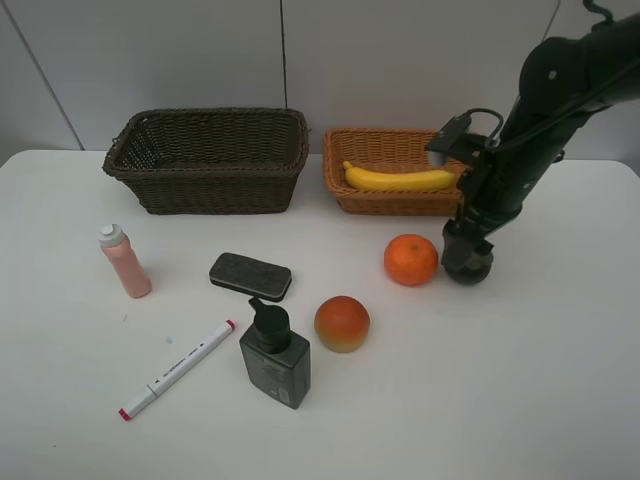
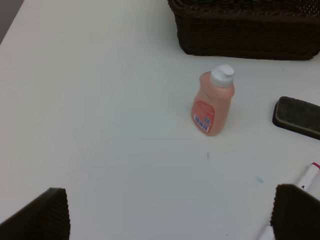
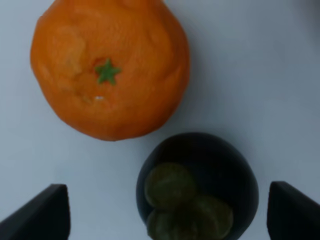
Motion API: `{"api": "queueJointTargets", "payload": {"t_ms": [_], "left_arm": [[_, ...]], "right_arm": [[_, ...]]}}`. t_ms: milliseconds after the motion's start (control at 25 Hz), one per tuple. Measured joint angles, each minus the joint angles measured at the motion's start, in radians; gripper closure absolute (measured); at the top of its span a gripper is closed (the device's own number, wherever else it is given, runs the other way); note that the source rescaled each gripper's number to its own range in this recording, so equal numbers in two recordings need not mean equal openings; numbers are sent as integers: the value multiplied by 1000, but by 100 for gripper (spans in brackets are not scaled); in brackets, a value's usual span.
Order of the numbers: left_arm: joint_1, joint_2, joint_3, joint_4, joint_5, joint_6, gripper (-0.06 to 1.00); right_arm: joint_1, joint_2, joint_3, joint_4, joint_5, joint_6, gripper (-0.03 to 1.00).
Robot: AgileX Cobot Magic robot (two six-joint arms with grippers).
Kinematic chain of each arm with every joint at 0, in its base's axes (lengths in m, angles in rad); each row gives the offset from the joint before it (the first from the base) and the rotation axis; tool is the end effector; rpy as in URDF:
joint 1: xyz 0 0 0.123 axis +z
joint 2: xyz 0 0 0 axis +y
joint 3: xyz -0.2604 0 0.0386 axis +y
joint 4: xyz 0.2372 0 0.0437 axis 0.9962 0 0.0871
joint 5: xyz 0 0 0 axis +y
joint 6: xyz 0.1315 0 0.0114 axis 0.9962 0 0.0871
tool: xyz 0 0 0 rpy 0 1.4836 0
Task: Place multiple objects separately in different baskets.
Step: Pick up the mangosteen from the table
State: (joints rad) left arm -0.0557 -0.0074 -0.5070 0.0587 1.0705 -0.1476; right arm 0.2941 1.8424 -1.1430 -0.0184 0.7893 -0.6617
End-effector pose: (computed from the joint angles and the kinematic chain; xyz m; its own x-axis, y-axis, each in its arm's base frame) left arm 0.0422 0.0045 0.2549 -0.4485 -0.0942 -0.8888 -0.0440 0.9956 -0.0833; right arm 0.3248 0.0966 0.1141 -0.5570 -0.8213 -0.1236 -0.8140 0.5693 -0.1154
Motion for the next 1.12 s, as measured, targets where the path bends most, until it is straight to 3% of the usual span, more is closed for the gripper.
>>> {"api": "queueJointTargets", "payload": {"t_ms": [480, 1000, 1080, 1120], "left_arm": [[0, 0, 0, 0, 0, 0, -6], [0, 0, 0, 0, 0, 0, -6], [0, 0, 0, 0, 0, 0, -6], [0, 0, 0, 0, 0, 0, -6]], "right_arm": [[-34, 101, 10, -32, -89, 0, -3], [-34, 155, 10, -35, -96, 0, -3], [-34, 155, 10, -35, -94, 0, 5], [-34, 155, 10, -35, -92, 0, 17]]}}
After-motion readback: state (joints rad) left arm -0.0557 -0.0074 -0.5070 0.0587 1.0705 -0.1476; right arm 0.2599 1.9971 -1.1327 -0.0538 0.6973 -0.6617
